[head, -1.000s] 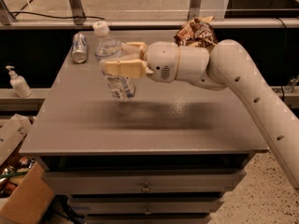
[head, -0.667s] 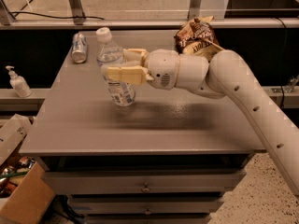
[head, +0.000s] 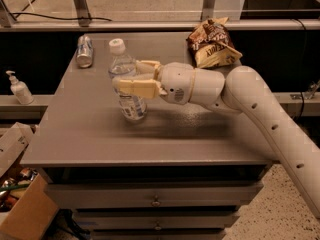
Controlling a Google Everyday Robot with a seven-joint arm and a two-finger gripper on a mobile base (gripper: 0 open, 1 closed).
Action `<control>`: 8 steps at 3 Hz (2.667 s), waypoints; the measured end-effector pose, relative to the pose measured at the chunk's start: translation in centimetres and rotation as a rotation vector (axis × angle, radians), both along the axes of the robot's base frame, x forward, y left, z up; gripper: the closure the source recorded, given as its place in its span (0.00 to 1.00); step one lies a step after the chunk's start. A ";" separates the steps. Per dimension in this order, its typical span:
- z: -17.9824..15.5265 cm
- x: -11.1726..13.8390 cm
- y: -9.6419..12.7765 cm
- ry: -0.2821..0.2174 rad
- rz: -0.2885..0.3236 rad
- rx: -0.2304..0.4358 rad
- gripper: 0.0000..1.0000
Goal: Place blue plastic bottle upright
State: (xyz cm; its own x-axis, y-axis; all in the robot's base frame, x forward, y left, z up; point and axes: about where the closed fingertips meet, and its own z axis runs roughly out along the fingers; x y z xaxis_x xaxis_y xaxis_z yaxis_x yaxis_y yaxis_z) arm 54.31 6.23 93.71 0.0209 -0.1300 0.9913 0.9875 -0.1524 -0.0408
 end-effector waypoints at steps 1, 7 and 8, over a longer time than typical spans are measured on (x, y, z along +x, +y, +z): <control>-0.7 -0.1 -0.3 0.014 -0.017 0.000 0.85; -0.4 -0.2 -3.3 0.010 -0.060 -0.021 0.00; 1.0 -0.6 -7.5 -0.010 -0.090 -0.081 0.00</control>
Offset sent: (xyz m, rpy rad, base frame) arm -0.0003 -0.0170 -0.0167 -0.0042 -0.0042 -0.0616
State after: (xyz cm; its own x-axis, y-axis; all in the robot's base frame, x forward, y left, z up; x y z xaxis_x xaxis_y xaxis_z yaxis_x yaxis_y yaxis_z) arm 53.71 -1.25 94.73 0.0027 -0.0503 0.9987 0.9699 -0.2431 -0.0148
